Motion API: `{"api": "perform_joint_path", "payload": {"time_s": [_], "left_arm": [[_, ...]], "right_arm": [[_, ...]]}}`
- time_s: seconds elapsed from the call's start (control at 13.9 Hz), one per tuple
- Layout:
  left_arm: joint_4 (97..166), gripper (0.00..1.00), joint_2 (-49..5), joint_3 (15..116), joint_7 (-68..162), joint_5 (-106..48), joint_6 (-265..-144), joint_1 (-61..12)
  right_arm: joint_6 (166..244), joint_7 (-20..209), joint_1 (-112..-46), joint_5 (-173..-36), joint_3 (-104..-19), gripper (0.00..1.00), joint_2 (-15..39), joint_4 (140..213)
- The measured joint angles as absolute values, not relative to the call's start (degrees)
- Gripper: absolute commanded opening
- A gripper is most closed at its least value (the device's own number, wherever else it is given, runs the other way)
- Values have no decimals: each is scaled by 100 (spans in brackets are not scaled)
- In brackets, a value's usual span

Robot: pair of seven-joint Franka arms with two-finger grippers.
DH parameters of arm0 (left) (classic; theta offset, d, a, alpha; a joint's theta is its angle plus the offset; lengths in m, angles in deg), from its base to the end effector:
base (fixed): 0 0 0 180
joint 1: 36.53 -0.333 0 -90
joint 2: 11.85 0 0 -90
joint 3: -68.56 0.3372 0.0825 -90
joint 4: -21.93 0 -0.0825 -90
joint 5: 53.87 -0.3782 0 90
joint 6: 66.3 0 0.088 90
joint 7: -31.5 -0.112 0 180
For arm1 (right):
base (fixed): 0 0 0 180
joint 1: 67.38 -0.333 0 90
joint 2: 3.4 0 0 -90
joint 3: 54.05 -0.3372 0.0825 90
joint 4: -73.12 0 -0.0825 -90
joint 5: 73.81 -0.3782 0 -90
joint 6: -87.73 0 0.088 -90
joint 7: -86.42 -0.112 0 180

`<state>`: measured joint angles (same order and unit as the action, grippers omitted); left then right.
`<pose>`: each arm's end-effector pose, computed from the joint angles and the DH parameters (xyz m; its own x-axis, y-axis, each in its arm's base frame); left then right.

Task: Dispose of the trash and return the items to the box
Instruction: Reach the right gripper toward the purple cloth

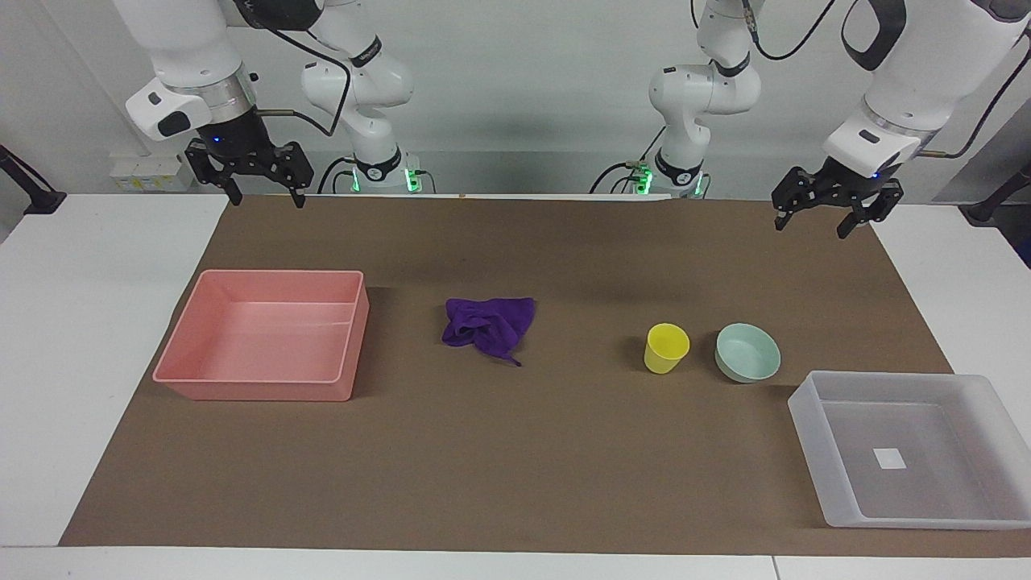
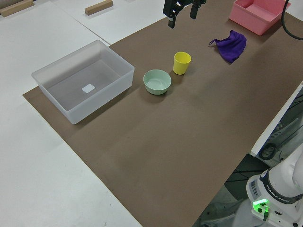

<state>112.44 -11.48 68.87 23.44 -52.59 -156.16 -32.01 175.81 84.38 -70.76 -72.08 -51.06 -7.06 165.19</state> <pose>0.5445 -0.0426 0.6399 0.9772 -0.2125 -0.0017 -0.2124 -0.9769 0.0228 0.5240 -0.0009 0.6552 0.9995 -0.0297 -0.0049 -0.0295 -0.9992 0.0270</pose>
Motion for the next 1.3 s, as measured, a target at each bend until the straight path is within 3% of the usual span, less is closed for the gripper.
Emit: {"api": "perform_joint_path", "payload": {"time_s": [0.94, 1.3], "left_arm": [[11245, 100, -1136, 6890, 2347, -5325, -15616, -3210], [11245, 100, -1130, 6890, 2347, -5325, -15616, -3212]], "right_arm": [[17595, 8438, -7075, -7208, -5106, 100, -727, 16578], [18672, 8350, -7251, -7227, -5139, 100, -944, 17441]]}}
